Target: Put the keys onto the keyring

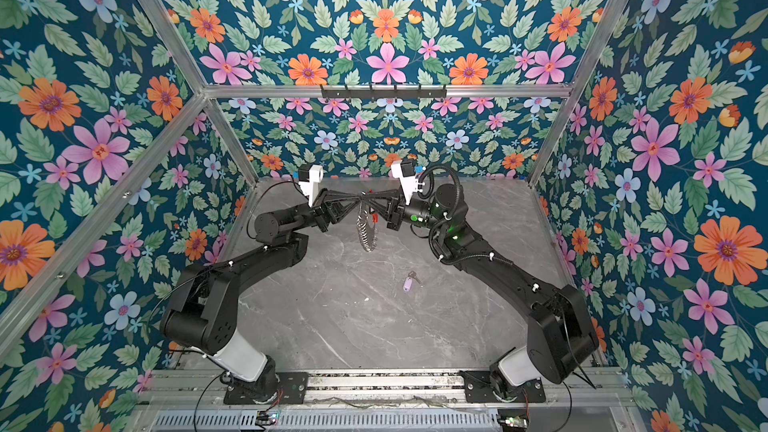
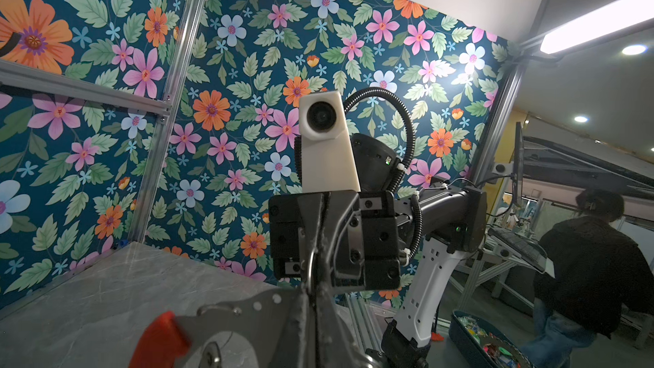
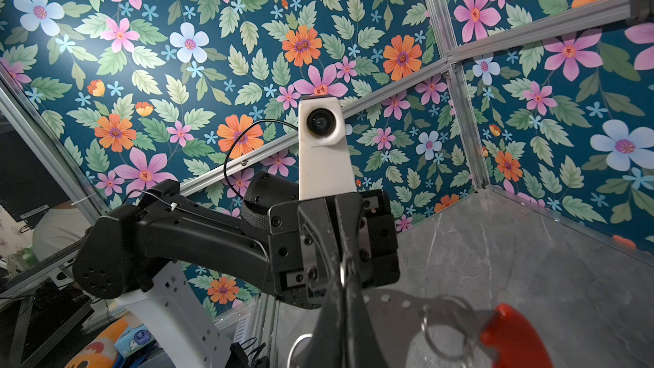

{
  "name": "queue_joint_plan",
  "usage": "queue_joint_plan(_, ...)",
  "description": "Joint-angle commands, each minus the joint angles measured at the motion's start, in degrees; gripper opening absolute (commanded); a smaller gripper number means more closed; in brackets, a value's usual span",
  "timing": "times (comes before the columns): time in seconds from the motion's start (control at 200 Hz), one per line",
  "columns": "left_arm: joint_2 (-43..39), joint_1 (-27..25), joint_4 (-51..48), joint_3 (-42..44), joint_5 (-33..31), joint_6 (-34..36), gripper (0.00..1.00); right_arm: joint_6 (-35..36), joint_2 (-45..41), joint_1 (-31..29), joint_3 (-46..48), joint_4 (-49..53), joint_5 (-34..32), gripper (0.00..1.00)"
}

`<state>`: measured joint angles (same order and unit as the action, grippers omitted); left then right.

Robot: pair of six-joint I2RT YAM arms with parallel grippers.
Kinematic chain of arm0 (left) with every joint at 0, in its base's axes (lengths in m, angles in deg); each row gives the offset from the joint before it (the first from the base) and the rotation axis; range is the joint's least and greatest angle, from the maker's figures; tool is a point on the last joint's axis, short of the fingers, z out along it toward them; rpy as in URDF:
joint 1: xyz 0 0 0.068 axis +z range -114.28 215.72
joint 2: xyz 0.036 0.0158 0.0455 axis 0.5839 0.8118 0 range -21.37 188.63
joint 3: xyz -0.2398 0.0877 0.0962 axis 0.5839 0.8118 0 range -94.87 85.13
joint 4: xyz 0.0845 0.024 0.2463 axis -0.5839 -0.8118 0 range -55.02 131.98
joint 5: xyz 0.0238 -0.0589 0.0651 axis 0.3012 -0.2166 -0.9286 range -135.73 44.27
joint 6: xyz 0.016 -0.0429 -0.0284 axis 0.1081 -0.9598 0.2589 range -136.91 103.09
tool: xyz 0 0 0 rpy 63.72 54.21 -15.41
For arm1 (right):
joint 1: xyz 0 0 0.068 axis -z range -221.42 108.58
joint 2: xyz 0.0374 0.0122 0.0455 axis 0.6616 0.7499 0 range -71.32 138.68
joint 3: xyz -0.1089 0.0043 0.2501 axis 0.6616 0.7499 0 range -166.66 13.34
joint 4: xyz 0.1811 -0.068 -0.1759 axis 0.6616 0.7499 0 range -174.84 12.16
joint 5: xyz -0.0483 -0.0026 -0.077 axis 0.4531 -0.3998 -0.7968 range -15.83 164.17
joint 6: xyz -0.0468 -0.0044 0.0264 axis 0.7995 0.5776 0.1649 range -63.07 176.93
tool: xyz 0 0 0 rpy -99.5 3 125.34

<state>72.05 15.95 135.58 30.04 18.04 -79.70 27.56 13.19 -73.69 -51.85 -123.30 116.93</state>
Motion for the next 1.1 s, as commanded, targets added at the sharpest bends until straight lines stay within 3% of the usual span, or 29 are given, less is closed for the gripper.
queue_joint_plan(0.0, -0.26, -0.14, 2.02, -0.03, 1.08, 1.34, 0.00, -0.74, 0.13, -0.25, 0.21, -3.74, 1.89, 0.00)
queue_joint_plan(0.24, -0.51, 0.09, 1.71, 1.33, 0.77, 2.94, 0.00, 0.19, -1.19, -0.25, 1.68, -1.53, -1.49, 0.00)
queue_joint_plan(0.29, -0.59, 0.61, 1.20, 2.00, 0.32, 3.31, 0.00, 1.44, -2.48, -0.12, 2.26, 1.51, -4.17, 0.15)
queue_joint_plan(0.35, -0.90, 1.63, 0.30, 3.25, -0.11, 4.15, 0.00, 4.01, -5.17, 0.34, 3.44, 7.76, -9.44, 0.33)
queue_joint_plan(0.435, -2.44, 3.06, -5.54, 5.85, -1.00, 8.84, 0.00, 8.21, -10.45, 1.15, 6.28, 20.42, -20.90, 0.47)
queue_joint_plan(0.565, -7.96, 3.35, -29.19, 8.57, -5.12, 27.51, 0.00, 11.30, -16.14, 1.32, 12.02, 36.70, -38.02, 0.48)
queue_joint_plan(0.635, -10.49, 3.22, -42.58, 8.46, -9.07, 37.63, 0.00, 6.87, -17.44, 1.25, 16.35, 40.40, -44.05, 0.40)
queue_joint_plan(0.74, -11.97, 3.17, -50.95, 8.07, -11.97, 43.75, 0.00, 0.61, -17.31, 1.16, 21.22, 43.00, -45.53, 0.39)
queue_joint_plan(0.94, -11.08, 2.75, -48.30, 9.12, -12.01, 41.17, 0.00, -17.58, -12.48, -0.75, 29.70, 34.71, -47.24, 0.32)
queue_joint_plan(1.096, -10.55, 2.27, -46.93, 9.12, -11.39, 39.60, 0.00, -28.20, -2.80, -3.28, 24.92, 38.22, -48.04, 0.32)
